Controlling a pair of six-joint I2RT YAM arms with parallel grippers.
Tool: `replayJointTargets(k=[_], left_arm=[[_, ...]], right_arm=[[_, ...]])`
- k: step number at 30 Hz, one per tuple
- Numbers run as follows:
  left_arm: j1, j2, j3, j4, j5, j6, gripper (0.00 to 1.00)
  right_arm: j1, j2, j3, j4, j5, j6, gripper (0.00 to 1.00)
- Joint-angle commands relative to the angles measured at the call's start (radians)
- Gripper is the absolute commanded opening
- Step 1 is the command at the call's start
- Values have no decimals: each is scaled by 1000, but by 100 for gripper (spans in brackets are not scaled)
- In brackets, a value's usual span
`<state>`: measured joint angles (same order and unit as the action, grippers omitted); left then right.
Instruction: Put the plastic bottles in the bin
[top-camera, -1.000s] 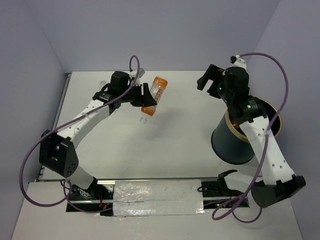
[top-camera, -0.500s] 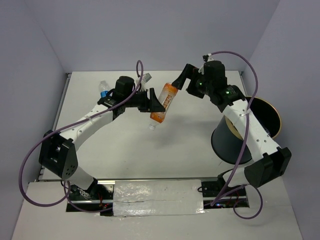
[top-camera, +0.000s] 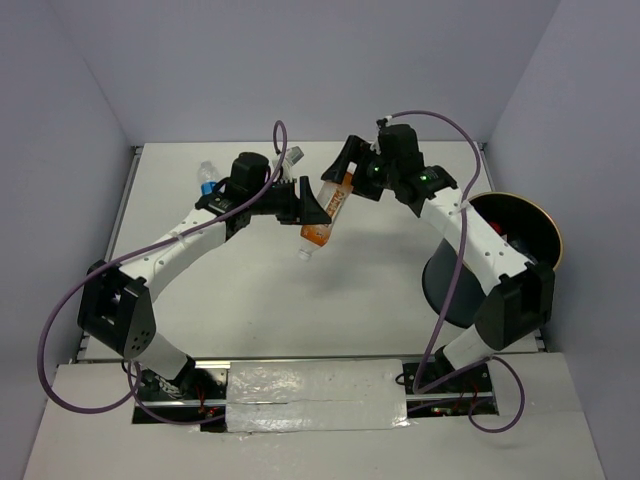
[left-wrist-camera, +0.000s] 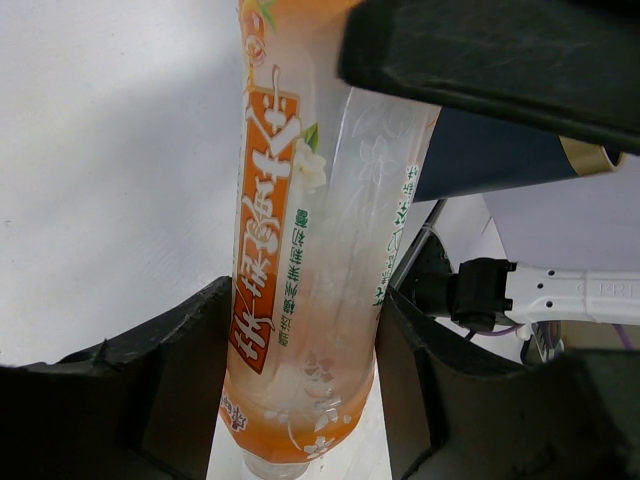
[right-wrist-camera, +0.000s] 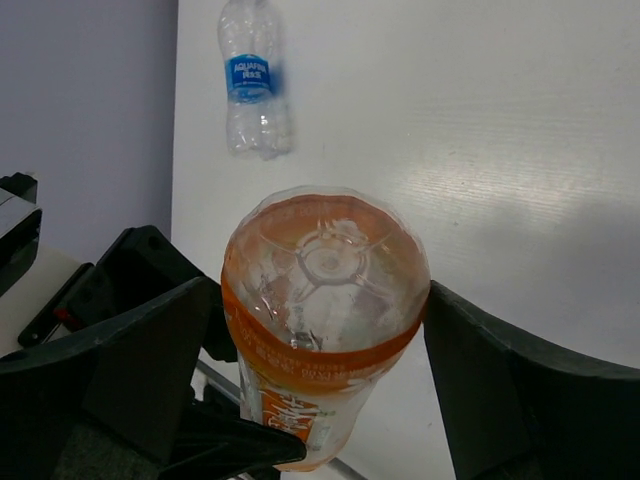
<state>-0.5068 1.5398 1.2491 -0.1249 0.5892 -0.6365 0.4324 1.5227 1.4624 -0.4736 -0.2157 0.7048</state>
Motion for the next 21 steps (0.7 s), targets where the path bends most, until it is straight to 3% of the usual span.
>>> replayJointTargets(k=[1, 3, 4, 5, 7, 9, 11, 16, 21], left_arm=[[-6, -18, 29, 47, 29, 0, 60], [-4, -20, 30, 44, 29, 4, 60], [-4, -23, 30, 47, 29, 4, 60], [-4, -26, 27, 50, 29, 3, 61], [-4, -32, 20, 57, 27, 0, 68], [-4, -37, 32, 41, 20, 4, 87], [-4, -38, 52, -8, 5, 20, 98], [-4, -98, 174, -120, -76, 87, 99], [11, -156, 317, -232, -190, 136, 99]], right_arm=[[17, 8, -8, 72, -24, 19, 89], [20, 11, -14, 78, -19, 25, 79], [20, 11, -14, 76, -13, 27, 64], [20, 11, -16, 75, -10, 27, 59], [20, 4, -20, 69, 13, 28, 46], [20, -7, -17, 50, 53, 13, 44], [22, -36, 6, -9, 178, -10, 43], [29, -131, 91, -200, 596, -119, 41], [25, -290, 186, -252, 994, -255, 41]])
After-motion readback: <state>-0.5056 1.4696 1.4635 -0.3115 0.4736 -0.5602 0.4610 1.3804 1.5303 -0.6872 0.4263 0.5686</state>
